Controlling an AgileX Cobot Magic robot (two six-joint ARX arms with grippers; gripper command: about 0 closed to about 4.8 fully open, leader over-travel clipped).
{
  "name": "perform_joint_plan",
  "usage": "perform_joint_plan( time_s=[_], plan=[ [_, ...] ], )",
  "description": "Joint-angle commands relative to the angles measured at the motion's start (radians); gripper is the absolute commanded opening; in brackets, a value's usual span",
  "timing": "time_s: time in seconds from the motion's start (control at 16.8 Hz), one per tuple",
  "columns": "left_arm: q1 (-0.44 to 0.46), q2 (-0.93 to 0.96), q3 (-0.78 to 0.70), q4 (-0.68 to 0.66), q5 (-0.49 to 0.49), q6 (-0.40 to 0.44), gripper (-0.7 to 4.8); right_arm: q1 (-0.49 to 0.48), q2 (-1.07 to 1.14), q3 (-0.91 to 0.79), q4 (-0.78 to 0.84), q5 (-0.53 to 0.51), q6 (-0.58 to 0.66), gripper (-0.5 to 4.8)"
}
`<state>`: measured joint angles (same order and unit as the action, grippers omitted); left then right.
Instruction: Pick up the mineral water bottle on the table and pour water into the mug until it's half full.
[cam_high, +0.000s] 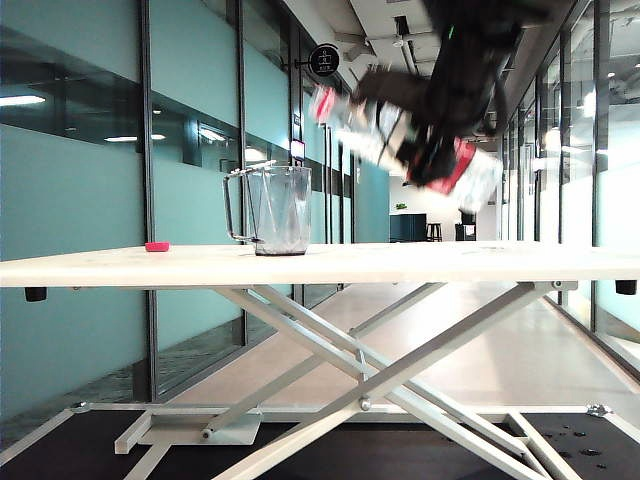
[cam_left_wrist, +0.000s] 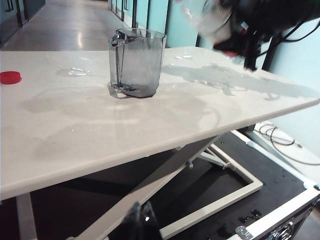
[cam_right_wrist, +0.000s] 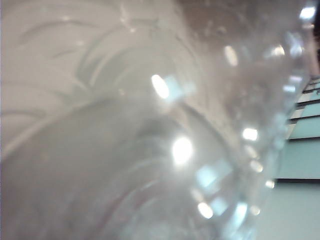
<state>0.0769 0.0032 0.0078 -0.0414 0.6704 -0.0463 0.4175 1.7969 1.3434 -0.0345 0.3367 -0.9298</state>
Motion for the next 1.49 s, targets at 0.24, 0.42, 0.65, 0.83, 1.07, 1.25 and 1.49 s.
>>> perform_joint_plan(
  time_s=[0.24, 0.42, 0.65, 0.83, 1.07, 1.25, 1.49],
  plan=[
    [0.000, 0.000, 0.002, 0.013, 0.003, 0.017, -0.05, 0.015, 0.046, 0.019, 0.070, 0.065, -0.054, 2.01],
    [0.000, 0.000, 0.002, 0.013, 0.003, 0.039, -0.05, 0.021, 0.046, 0.019, 0.100, 0.093, -0.152, 2.01],
    [0.000, 0.000, 0.002, 0.013, 0.003, 0.039, -0.05, 0.030, 0.046, 0.022, 0.170, 0.118, -0.288, 2.01],
    [0.000, 0.000, 0.002, 0.013, 0.003, 0.039, -0.05, 0.036, 0.047, 0.058, 0.174, 0.140, -0.334, 2.01],
    [0.000, 0.000, 0.002, 0.013, 0.003, 0.040, -0.05, 0.040, 0.064, 0.114, 0.171, 0.163, -0.453, 2.02],
    [0.000, 0.000, 0.002, 0.013, 0.003, 0.040, -0.05, 0.040, 0.064, 0.114, 0.174, 0.163, -0.506, 2.02],
    [0.000, 0.000, 0.002, 0.013, 0.003, 0.058, -0.05, 0.040, 0.066, 0.114, 0.182, 0.164, -0.545, 2.02]
  ],
)
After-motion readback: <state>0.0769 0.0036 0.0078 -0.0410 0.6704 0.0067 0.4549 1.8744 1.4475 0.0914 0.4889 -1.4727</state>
